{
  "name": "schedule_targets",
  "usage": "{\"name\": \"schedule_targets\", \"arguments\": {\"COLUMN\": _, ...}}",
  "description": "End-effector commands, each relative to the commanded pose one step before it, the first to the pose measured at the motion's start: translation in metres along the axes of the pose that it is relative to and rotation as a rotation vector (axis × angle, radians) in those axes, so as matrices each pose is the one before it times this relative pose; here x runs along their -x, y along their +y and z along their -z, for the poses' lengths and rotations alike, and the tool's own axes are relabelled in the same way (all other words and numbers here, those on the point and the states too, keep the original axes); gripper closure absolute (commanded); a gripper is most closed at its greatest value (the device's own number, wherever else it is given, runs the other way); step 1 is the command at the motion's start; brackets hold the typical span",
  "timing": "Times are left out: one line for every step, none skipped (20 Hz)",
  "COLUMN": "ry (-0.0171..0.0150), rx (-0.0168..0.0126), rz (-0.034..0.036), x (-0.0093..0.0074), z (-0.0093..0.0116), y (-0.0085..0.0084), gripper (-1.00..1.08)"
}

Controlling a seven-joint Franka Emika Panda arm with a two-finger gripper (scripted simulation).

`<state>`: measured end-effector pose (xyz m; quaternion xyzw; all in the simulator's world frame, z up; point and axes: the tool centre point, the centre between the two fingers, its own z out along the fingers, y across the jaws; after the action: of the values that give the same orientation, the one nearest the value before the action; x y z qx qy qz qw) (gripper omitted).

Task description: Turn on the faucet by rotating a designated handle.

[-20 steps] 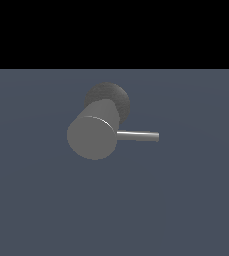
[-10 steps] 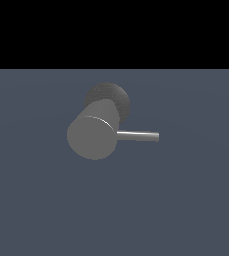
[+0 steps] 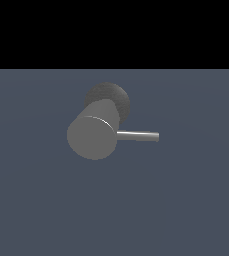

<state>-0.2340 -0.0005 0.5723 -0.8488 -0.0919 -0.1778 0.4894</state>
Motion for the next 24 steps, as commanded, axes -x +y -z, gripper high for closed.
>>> {"name": "schedule_targets", "arguments": {"ry": -0.00130, "rx": 0.00145, "rz": 0.00413, "x": 0.00022, "z": -0.00024, "y": 0.00026, "gripper": 1.08}}
{"name": "schedule_targets", "arguments": {"ry": 0.00079, "rx": -0.00065, "rz": -0.00205, "x": -0.00015, "z": 0.00016, "y": -0.00019, "gripper": 1.08}}
{"name": "schedule_targets", "arguments": {"ry": 0.00098, "rx": -0.00100, "rz": -0.00200, "x": -0.00018, "z": 0.00020, "y": -0.00017, "gripper": 1.08}}
{"name": "schedule_targets", "arguments": {"ry": 0.00100, "rx": -0.00146, "rz": -0.00082, "x": -0.00015, "z": 0.00023, "y": -0.00005, "gripper": 1.08}}
{"name": "schedule_targets", "arguments": {"ry": 0.00144, "rx": -0.00255, "rz": 0.00011, "x": -0.00017, "z": 0.00032, "y": 0.00002, "gripper": 1.08}}
{"name": "schedule_targets", "arguments": {"ry": 0.00234, "rx": -0.00424, "rz": 0.00043, "x": -0.00026, "z": 0.00054, "y": 0.00008, "gripper": 1.08}}
{"name": "schedule_targets", "arguments": {"ry": 0.00342, "rx": -0.00607, "rz": 0.00031, "x": -0.00040, "z": 0.00079, "y": 0.00009, "gripper": 1.08}}
{"name": "schedule_targets", "arguments": {"ry": 0.00448, "rx": -0.00777, "rz": -0.00002, "x": -0.00054, "z": 0.00103, "y": 0.00009, "gripper": 1.08}}
{"name": "schedule_targets", "arguments": {"ry": 0.00547, "rx": -0.00936, "rz": -0.00029, "x": -0.00067, "z": 0.00126, "y": 0.00009, "gripper": 1.08}}
{"name": "schedule_targets", "arguments": {"ry": 0.00653, "rx": -0.01105, "rz": -0.00051, "x": -0.00081, "z": 0.00150, "y": 0.00010, "gripper": 1.08}}
{"name": "schedule_targets", "arguments": {"ry": 0.00732, "rx": -0.01231, "rz": -0.00067, "x": -0.00092, "z": 0.00168, "y": 0.00011, "gripper": 1.08}}
{"name": "schedule_targets", "arguments": {"ry": 0.00776, "rx": -0.01296, "rz": -0.00073, "x": -0.00098, "z": 0.00179, "y": 0.00013, "gripper": 1.08}}
{"name": "schedule_targets", "arguments": {"ry": 0.00866, "rx": -0.01442, "rz": -0.00077, "x": -0.00110, "z": 0.00200, "y": 0.00016, "gripper": 1.08}}
{"name": "schedule_targets", "arguments": {"ry": 0.00966, "rx": -0.01598, "rz": -0.00085, "x": -0.00124, "z": 0.00223, "y": 0.00020, "gripper": 1.08}}
{"name": "schedule_targets", "arguments": {"ry": 0.01066, "rx": -0.01748, "rz": -0.00103, "x": -0.00139, "z": 0.00247, "y": 0.00024, "gripper": 1.08}}
{"name": "schedule_targets", "arguments": {"ry": 0.01191, "rx": -0.01931, "rz": -0.00131, "x": -0.00157, "z": 0.00276, "y": 0.00029, "gripper": 1.08}}
{"name": "schedule_targets", "arguments": {"ry": 0.01307, "rx": -0.02093, "rz": -0.00160, "x": -0.00175, "z": 0.00304, "y": 0.00034, "gripper": 1.08}}
{"name": "schedule_targets", "arguments": {"ry": 0.01402, "rx": -0.02220, "rz": -0.00186, "x": -0.00191, "z": 0.00326, "y": 0.00039, "gripper": 1.08}}
{"name": "schedule_targets", "arguments": {"ry": 0.01510, "rx": -0.02359, "rz": -0.00218, "x": -0.00209, "z": 0.00352, "y": 0.00046, "gripper": 1.08}}
{"name": "schedule_targets", "arguments": {"ry": 0.01643, "rx": -0.02531, "rz": -0.00258, "x": -0.00231, "z": 0.00384, "y": 0.00054, "gripper": 1.08}}
{"name": "schedule_targets", "arguments": {"ry": 0.01781, "rx": -0.02699, "rz": -0.00305, "x": -0.00255, "z": 0.00416, "y": 0.00063, "gripper": 1.08}}
{"name": "schedule_targets", "arguments": {"ry": 0.01918, "rx": -0.02857, "rz": -0.00357, "x": -0.00280, "z": 0.00449, "y": 0.00074, "gripper": 1.08}}
{"name": "schedule_targets", "arguments": {"ry": 0.02059, "rx": -0.03010, "rz": -0.00415, "x": -0.00306, "z": 0.00482, "y": 0.00086, "gripper": 1.08}}
{"name": "schedule_targets", "arguments": {"ry": 0.02197, "rx": -0.03146, "rz": -0.00479, "x": -0.00333, "z": 0.00515, "y": 0.00099, "gripper": 1.08}}
